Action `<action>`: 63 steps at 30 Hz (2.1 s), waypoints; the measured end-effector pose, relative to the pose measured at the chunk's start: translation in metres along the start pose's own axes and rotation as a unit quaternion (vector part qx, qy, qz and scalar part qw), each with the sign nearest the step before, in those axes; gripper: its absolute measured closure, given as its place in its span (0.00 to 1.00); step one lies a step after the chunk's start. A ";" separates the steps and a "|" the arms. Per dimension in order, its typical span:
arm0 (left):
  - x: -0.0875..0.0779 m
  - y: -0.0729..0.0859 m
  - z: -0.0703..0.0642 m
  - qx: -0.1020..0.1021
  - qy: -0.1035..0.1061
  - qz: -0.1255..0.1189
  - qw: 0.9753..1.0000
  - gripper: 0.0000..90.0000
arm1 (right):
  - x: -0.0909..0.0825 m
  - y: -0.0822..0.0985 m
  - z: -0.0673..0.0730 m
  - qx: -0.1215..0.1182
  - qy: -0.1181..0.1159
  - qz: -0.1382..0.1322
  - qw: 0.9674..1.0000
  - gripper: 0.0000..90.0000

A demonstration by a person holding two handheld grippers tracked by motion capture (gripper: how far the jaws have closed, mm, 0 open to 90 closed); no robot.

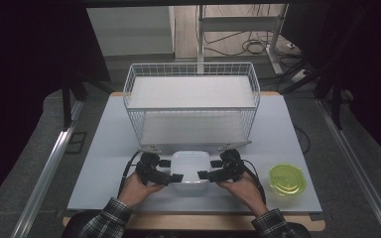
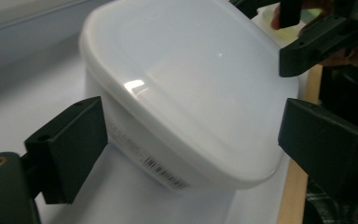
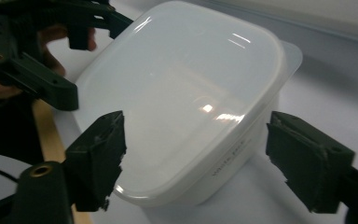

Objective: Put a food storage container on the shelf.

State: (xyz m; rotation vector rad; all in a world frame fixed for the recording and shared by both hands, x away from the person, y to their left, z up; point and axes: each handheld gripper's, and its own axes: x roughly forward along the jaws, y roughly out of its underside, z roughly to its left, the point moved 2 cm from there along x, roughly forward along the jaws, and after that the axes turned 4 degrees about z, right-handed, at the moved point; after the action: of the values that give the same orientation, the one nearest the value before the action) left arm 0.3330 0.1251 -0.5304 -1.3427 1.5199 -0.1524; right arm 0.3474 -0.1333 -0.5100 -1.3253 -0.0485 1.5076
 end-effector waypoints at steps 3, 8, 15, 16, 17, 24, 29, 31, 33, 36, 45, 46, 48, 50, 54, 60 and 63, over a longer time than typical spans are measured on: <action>-0.001 -0.001 -0.001 -0.012 -0.002 0.010 1.000 0.10 | 0.002 -0.001 -0.004 0.033 -0.020 0.015 0.999 0.28; -0.009 -0.001 -0.003 -0.043 0.003 0.024 0.999 0.23 | -0.005 -0.003 -0.001 0.049 -0.010 0.021 0.998 0.41; -0.015 -0.002 -0.012 -0.040 -0.036 0.022 0.998 0.38 | -0.014 -0.002 0.008 0.063 0.024 0.017 0.998 0.58; -0.016 -0.002 -0.013 -0.040 -0.039 0.020 0.998 0.40 | -0.015 -0.002 0.008 0.066 0.024 0.017 0.997 0.59; -0.016 -0.002 -0.013 -0.044 -0.043 0.016 0.998 0.42 | -0.015 -0.002 0.009 0.071 0.025 0.015 0.997 0.59; -0.020 -0.001 -0.016 -0.063 -0.056 0.002 0.996 0.54 | -0.018 0.000 0.010 0.086 0.026 0.008 0.996 0.64; -0.021 0.000 -0.019 -0.063 -0.066 -0.004 0.996 0.57 | -0.019 0.002 0.011 0.092 0.026 0.000 0.995 0.68; -0.023 0.000 -0.021 -0.058 -0.077 -0.008 0.995 0.59 | -0.021 0.002 0.012 0.094 0.026 -0.006 0.995 0.71; -0.024 0.000 -0.022 -0.057 -0.081 -0.009 0.995 0.60 | -0.021 0.002 0.012 0.095 0.027 -0.010 0.995 0.73; -0.024 0.001 -0.022 -0.059 -0.082 -0.016 0.995 0.62 | -0.021 0.002 0.013 0.095 0.029 -0.014 0.995 0.74; -0.026 0.003 -0.023 -0.062 -0.091 -0.037 0.993 0.69 | -0.023 0.002 0.014 0.095 0.037 -0.028 0.994 0.77; -0.027 0.004 -0.023 -0.063 -0.092 -0.040 0.993 0.69 | -0.023 0.002 0.014 0.094 0.038 -0.030 0.994 0.78; -0.027 0.004 -0.024 -0.065 -0.094 -0.043 0.993 0.71 | -0.023 0.002 0.015 0.093 0.041 -0.033 0.994 0.79; -0.028 0.004 -0.024 -0.067 -0.097 -0.049 0.992 0.73 | -0.024 0.001 0.015 0.091 0.041 -0.039 0.994 0.80; -0.028 0.004 -0.024 -0.069 -0.101 -0.053 0.991 0.75 | -0.026 0.000 0.015 0.091 0.041 -0.049 0.994 0.82; -0.027 0.003 -0.024 -0.072 -0.109 -0.058 0.990 0.76 | -0.026 -0.001 0.017 0.083 0.050 -0.055 0.994 0.83; -0.027 0.003 -0.023 -0.079 -0.111 -0.061 0.989 0.77 | -0.028 -0.002 0.018 0.076 0.052 -0.059 0.994 0.83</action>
State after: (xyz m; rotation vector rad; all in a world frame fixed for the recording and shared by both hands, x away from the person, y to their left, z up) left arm 0.3095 0.1352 -0.5061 -1.5266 1.2834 0.0424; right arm 0.3305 -0.1414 -0.4829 -1.2547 0.0533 1.3145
